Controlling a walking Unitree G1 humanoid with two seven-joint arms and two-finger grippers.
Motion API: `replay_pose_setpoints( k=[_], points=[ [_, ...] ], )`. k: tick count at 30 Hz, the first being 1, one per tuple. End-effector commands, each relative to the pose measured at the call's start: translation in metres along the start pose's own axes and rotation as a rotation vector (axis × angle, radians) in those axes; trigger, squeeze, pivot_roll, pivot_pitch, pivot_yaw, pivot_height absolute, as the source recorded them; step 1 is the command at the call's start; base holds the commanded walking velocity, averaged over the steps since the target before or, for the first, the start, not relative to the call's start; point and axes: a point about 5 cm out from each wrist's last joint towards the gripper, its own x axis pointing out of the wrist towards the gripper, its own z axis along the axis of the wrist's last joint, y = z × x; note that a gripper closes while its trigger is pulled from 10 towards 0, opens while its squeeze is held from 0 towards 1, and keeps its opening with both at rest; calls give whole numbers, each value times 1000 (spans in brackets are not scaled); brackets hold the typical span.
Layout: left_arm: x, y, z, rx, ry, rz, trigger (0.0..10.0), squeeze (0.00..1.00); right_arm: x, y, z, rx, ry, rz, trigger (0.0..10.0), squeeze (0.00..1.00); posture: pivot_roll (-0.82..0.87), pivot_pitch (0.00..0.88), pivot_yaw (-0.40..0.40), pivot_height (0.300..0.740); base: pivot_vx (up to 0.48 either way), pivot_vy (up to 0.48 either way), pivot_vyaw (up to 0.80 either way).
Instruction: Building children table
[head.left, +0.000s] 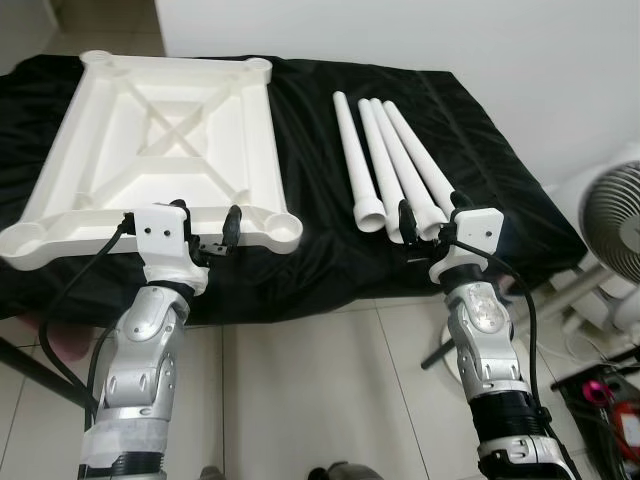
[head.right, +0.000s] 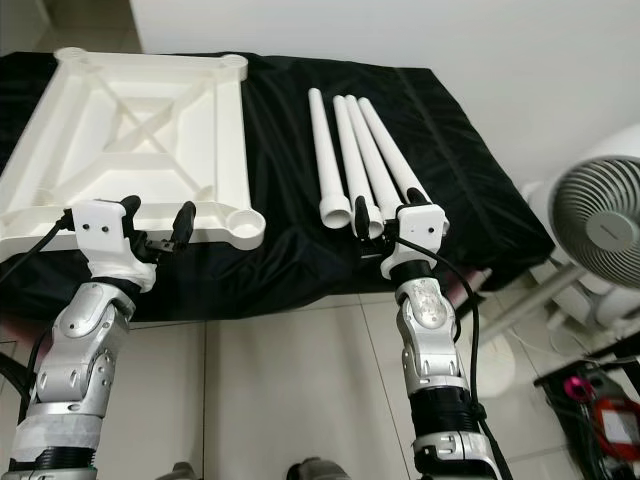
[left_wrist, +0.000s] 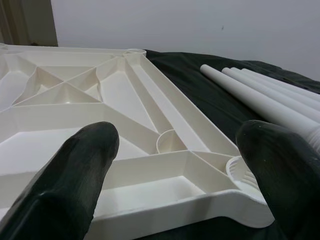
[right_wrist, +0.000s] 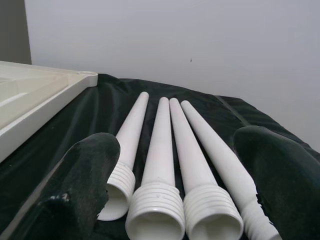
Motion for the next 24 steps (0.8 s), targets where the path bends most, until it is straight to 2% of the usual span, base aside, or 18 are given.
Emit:
replay_pose_setpoints(
  k=[1, 14, 24],
  points=[
    [1, 4, -3, -11, 16, 77, 10000, 0, -2, -1, -3, -8, 11, -5, 10000, 0, 23, 0, -64, 740, 0, 0, 0],
    [2, 10, 1, -25, -8, 92, 10000, 0, -5, -1, -6, -18, 19, -3, 10000, 0, 31, 0, -62, 740, 0, 0, 0],
    [2, 11, 3, -20, -15, 98, 10000, 0, -4, 0, -8, -17, 23, 2, 10000, 0, 39, 0, -67, 740, 245, 0, 0]
  ],
)
